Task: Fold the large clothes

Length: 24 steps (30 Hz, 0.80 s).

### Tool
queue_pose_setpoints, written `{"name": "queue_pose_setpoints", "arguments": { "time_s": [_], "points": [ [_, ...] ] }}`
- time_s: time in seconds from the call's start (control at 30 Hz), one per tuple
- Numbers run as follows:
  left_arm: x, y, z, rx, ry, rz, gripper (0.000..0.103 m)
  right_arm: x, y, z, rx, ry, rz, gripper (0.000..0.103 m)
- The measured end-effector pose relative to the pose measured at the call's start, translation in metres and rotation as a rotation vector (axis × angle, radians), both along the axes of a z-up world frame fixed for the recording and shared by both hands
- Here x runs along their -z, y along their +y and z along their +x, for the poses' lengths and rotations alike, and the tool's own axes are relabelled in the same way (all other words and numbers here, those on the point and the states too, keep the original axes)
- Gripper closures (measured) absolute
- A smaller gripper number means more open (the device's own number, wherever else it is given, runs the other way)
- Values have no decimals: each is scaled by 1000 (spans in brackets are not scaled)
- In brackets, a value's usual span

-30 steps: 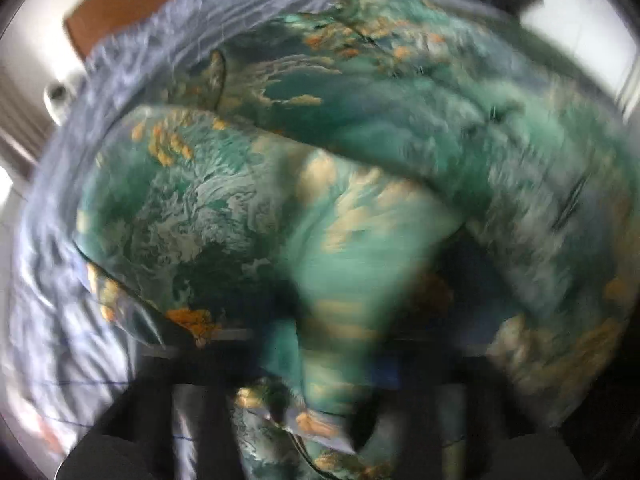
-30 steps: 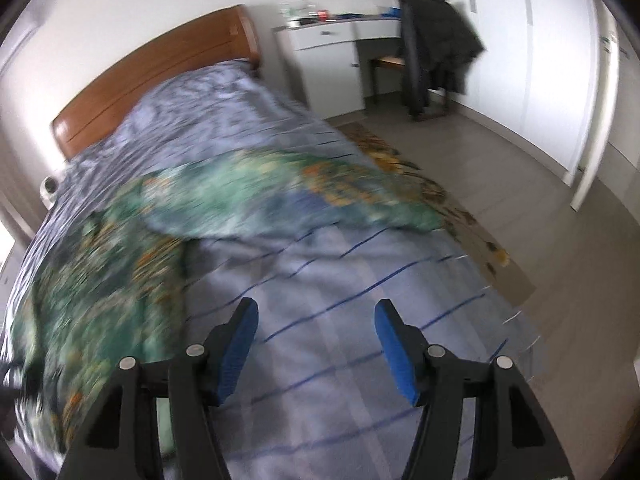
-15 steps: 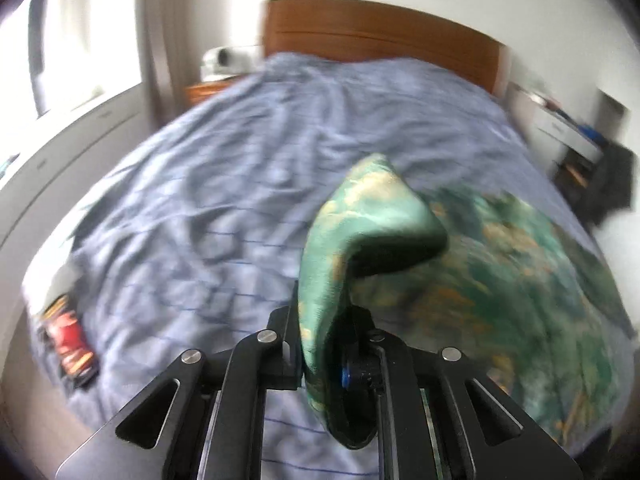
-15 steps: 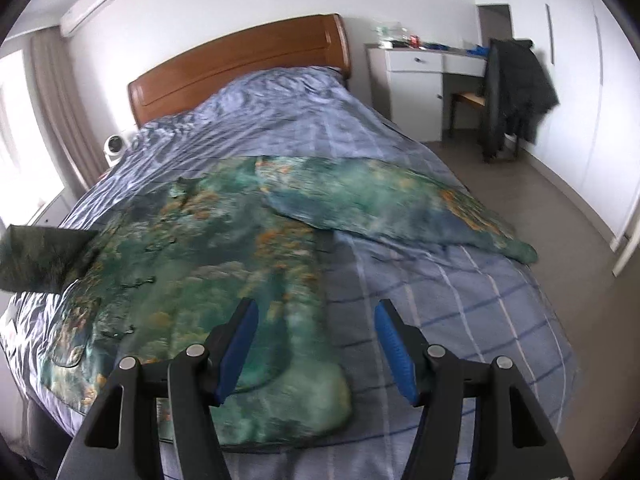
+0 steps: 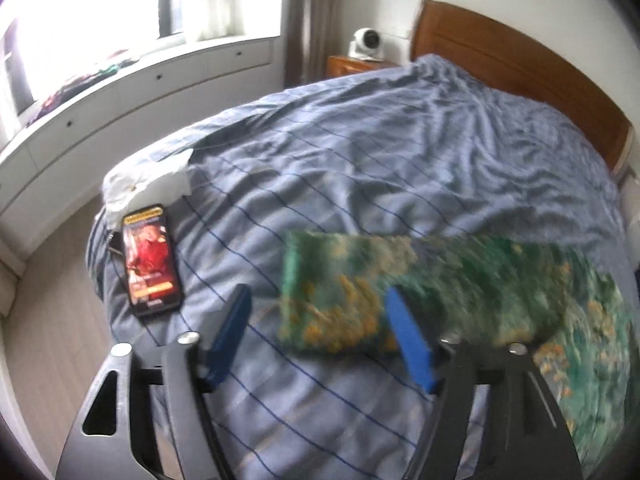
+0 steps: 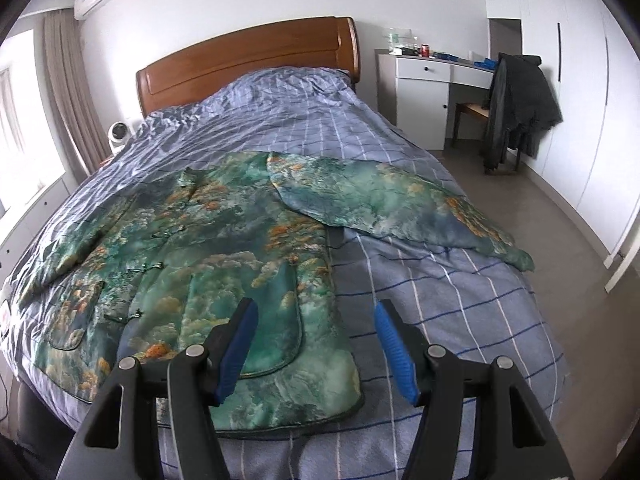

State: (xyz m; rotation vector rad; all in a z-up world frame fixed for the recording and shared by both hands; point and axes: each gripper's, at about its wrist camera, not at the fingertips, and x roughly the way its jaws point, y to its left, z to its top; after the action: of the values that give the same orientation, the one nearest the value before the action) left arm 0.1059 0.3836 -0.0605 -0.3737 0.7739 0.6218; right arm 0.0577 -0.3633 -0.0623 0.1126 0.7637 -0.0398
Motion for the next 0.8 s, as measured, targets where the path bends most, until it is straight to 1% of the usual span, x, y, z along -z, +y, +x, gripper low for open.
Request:
{"name": "queue_pose_setpoints", "arguments": {
  "time_s": [0.03, 0.1, 0.13, 0.17, 0.23, 0.3, 0.37, 0.4, 0.47, 0.5, 0.53, 0.6, 0.67, 0.7, 0.8],
  "points": [
    [1, -18, -2, 26, -5, 2, 20, 1, -1, 1, 7, 5, -4, 37],
    [3, -36, -4, 66, -28, -4, 12, 7, -2, 3, 33, 26, -21, 35],
    [2, -53, -6, 96, -45, -10, 11, 9, -2, 3, 44, 33, -28, 32],
    [1, -69, -7, 123, -62, -19, 10, 11, -2, 3, 54, 34, -35, 25],
    [1, -103, -9, 177, -90, -53, 9, 9, 0, 2, 76, 23, -51, 18],
    [2, -135, -8, 230, -110, -102, 9, 6, 1, 1, 97, 13, -66, 18],
    [3, -161, -4, 262, -104, -122, 9, 1, 2, 1, 111, 13, -77, 18],
    [4, -173, 0, 278, -89, -120, 8, -4, 3, 0, 118, 8, -81, 18],
    [7, -198, 10, 309, -19, -79, 8, -11, 6, -1, 133, -1, -96, 18],
    [8, -212, 13, 340, 1, -63, 8, -14, 8, -1, 139, -1, -104, 18],
    [7, -223, 15, 369, 6, -53, 8, -18, 10, -2, 144, -5, -111, 18],
    [5, -239, 14, 393, 0, -33, 8, -24, 12, -3, 152, -16, -125, 18],
    [2, -254, 10, 381, -9, 7, 6, -28, 16, -2, 170, -14, -148, 18],
    [1, -262, 8, 369, -9, 29, 2, -30, 18, -1, 180, -6, -164, 18],
    [2, -275, 2, 363, -9, 78, 1, -34, 23, 0, 190, 5, -209, 18]
  ]
}}
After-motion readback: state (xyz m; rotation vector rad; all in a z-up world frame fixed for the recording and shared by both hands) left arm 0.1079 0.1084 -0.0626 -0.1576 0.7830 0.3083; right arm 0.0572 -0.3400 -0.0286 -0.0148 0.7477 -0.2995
